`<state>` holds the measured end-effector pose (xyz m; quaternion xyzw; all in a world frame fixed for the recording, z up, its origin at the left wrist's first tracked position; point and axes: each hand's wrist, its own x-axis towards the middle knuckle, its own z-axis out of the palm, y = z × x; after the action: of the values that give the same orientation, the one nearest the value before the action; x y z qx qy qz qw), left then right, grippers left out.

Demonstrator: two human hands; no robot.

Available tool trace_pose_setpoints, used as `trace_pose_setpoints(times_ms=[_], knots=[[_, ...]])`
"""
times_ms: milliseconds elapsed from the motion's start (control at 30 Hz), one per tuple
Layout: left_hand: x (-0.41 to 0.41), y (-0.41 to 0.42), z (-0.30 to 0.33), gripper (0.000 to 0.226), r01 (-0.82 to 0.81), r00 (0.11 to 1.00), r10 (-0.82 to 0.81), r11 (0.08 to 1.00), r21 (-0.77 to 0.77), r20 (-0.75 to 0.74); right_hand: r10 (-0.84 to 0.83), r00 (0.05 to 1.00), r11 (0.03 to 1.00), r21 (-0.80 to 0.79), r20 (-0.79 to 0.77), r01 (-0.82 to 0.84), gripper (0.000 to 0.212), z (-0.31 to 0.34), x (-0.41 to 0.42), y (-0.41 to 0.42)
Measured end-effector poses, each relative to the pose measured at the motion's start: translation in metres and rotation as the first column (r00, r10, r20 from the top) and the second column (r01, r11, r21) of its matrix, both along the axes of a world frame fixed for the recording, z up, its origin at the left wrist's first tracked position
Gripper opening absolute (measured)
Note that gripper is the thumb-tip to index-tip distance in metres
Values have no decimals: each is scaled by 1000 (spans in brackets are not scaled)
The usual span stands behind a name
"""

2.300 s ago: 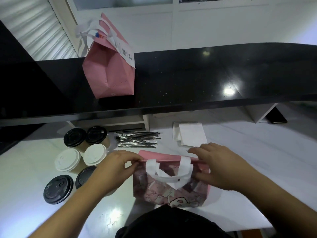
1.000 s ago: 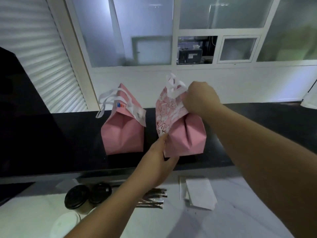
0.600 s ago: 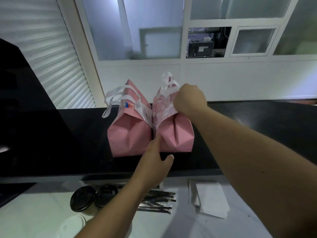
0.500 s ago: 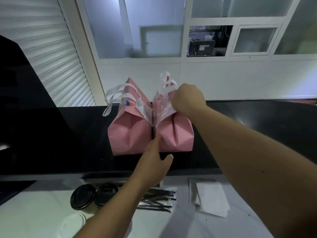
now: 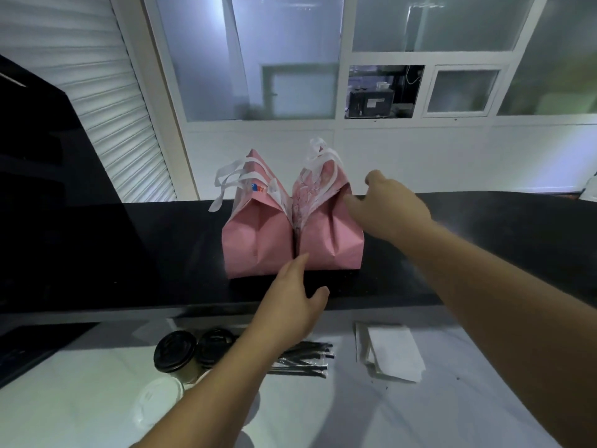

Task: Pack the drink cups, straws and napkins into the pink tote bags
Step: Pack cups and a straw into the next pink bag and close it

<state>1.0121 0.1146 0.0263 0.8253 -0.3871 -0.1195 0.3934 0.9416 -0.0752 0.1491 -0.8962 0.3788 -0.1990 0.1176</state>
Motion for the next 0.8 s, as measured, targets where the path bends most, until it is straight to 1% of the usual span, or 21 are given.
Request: trace_pose_setpoints(times_ms=[67, 200, 367, 433, 567, 733, 800], knots=[[-9, 10, -3, 71, 31, 999, -32, 999, 13, 35, -12, 1000, 999, 46, -17, 12, 58, -23, -26, 15], [-29, 19, -21, 67, 85, 990, -93, 993, 83, 105, -80, 990, 988, 125, -115, 94, 56, -81, -76, 45], [-71, 19, -55, 62, 220, 956, -252, 955, 200, 151, -179, 958, 939, 250, -225, 235, 47, -150, -149, 83], [-92, 17, -65, 60, 275, 924, -328, 927, 256, 196, -215, 938, 924, 256, -270, 286, 45, -168, -185, 97], [-146, 13, -73, 60, 389, 841, -480, 858, 336, 251, -304, 900, 906, 196, -311, 374, 44, -190, -264, 123], [-234, 8, -69, 61, 489, 741, -600, 790, 370, 302, -429, 848, 856, 159, -313, 492, 44, -199, -370, 153], [-278, 7, -68, 62, 524, 699, -641, 761, 383, 316, -474, 825, 826, 167, -309, 538, 43, -198, -415, 166]])
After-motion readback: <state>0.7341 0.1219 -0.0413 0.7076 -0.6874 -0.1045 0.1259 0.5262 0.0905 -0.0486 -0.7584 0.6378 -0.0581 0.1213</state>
